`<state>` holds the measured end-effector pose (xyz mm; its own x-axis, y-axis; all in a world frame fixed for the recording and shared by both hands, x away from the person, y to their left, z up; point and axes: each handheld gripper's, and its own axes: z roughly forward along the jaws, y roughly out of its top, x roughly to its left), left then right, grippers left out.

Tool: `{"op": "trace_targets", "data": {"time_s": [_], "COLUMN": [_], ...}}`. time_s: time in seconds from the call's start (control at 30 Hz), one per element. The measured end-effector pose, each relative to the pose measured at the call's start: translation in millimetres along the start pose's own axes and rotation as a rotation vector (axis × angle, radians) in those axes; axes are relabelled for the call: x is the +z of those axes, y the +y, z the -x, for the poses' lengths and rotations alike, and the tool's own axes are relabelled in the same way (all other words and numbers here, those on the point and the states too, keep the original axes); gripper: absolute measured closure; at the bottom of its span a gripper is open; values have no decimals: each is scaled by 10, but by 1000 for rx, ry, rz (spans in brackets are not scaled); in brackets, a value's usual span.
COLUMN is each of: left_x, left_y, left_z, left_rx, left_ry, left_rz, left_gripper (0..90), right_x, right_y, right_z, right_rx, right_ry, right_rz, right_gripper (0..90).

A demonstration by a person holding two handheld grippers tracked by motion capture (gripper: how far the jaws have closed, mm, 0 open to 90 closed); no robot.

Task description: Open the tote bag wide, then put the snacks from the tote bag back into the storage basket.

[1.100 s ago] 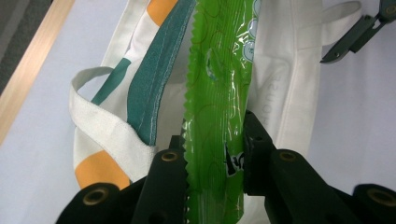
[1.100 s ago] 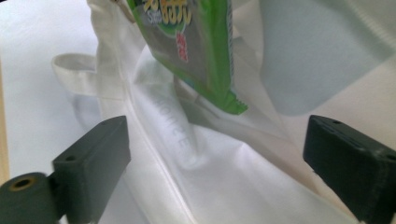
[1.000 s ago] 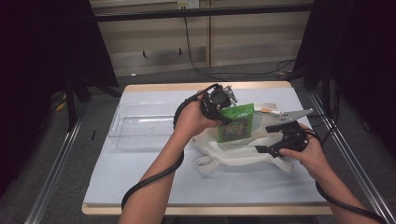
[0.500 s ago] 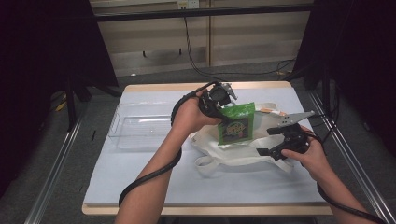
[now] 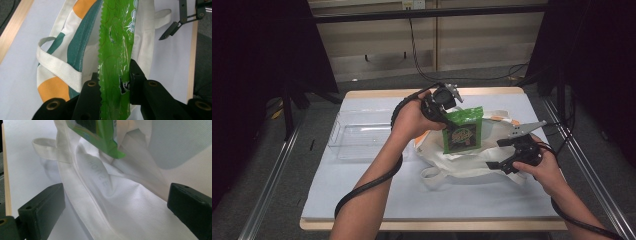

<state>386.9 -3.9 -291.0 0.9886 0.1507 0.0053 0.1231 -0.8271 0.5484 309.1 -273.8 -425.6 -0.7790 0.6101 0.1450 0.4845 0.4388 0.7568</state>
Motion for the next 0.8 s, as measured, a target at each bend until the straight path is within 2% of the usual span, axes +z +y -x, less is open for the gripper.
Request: {"op": "trace_targets", "data": {"time_s": [0.2, 0.43, 0.5, 0.53, 0.7, 0.73, 0.8], "left_x": [-65, -154, -175, -197, -273, -286, -315], "left_y": [37, 53, 47, 46, 56, 59, 68], "left_z": [23, 1, 10, 0, 12, 19, 15], "left_rx": [3, 13, -2, 11, 18, 5, 19], "left_ry": [-19, -22, -24, -27, -29, -33, -37], "left_rz": [13, -2, 8, 5, 2, 13, 4], "left_gripper": [766, 766, 766, 766, 765, 765, 765], "right_x": [-9, -7, -3, -3, 6, 6, 10], "right_y": [4, 13, 11, 11, 10, 12, 14], "right_z": [-3, -3, -2, -2, -12, -15, -17], "right_rx": [-13, -18, -18, -18, -22, -22, -23], "right_ry": [3, 4, 12, 11, 12, 13, 17], "right_rz": [-15, -6, -4, -10, -13, -14, -13], "right_gripper": [8, 8, 8, 8, 8, 8, 8]}}
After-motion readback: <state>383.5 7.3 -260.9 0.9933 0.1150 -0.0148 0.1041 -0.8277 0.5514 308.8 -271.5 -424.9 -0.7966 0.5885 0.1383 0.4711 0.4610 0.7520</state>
